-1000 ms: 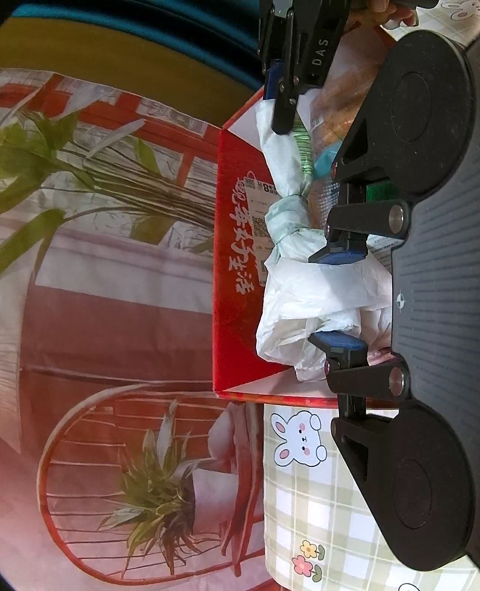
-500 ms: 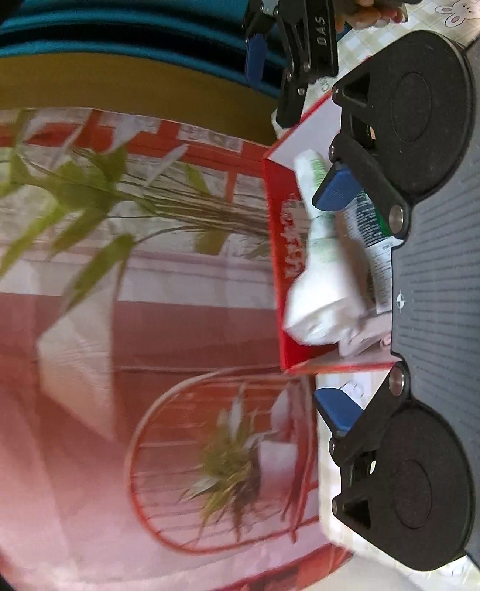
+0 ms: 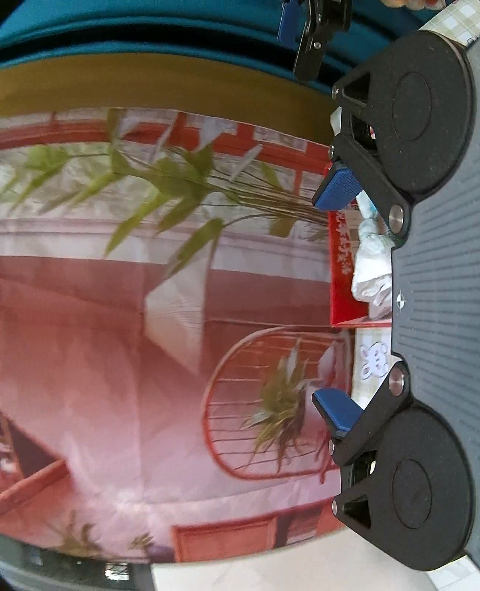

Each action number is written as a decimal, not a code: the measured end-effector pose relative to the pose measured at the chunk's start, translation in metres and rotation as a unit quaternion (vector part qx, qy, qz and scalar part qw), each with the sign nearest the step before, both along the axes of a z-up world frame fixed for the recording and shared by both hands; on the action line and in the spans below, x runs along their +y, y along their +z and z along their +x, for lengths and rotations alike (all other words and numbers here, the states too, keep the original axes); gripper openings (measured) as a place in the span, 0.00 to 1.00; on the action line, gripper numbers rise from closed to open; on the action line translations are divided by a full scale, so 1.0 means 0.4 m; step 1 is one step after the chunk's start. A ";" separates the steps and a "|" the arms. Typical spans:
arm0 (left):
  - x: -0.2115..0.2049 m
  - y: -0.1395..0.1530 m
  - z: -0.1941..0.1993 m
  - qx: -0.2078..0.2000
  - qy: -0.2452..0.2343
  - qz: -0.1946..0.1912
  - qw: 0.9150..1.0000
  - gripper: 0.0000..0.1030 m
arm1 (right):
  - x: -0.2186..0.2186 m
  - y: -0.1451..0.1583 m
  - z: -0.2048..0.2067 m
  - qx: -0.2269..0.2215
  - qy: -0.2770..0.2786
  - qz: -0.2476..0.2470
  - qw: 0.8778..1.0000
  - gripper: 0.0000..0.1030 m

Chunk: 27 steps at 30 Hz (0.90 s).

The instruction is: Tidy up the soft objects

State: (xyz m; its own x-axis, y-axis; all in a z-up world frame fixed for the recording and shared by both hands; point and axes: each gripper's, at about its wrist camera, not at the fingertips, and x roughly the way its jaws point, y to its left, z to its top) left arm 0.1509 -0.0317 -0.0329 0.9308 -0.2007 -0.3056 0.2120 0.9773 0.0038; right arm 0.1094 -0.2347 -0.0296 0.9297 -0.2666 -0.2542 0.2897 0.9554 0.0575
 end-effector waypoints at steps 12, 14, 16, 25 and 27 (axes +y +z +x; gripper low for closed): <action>0.013 0.043 -0.142 -0.019 0.031 0.023 0.999 1.00 | 0.076 0.050 -0.150 -0.007 -0.021 0.003 1.000 1.00; 0.017 0.047 -0.153 -0.019 0.030 0.021 0.999 1.00 | 0.083 0.052 -0.159 -0.005 -0.024 0.003 1.000 1.00; 0.019 0.049 -0.161 -0.021 0.030 0.022 0.999 1.00 | 0.086 0.053 -0.165 -0.005 -0.023 0.003 1.000 1.00; 0.013 0.051 -0.168 -0.028 0.035 0.027 0.999 1.00 | 0.098 0.059 -0.172 0.000 -0.021 0.000 1.000 1.00; 0.011 0.050 -0.169 -0.029 0.037 0.029 0.998 1.00 | 0.098 0.059 -0.171 0.000 -0.022 0.002 1.000 1.00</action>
State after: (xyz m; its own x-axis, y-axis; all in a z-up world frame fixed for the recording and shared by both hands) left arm 0.0834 -0.0271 -0.0131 0.9588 -0.1133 -0.2606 0.1360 0.9882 0.0711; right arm 0.0409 -0.1956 -0.0061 0.9173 -0.3055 -0.2554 0.3306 0.9418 0.0612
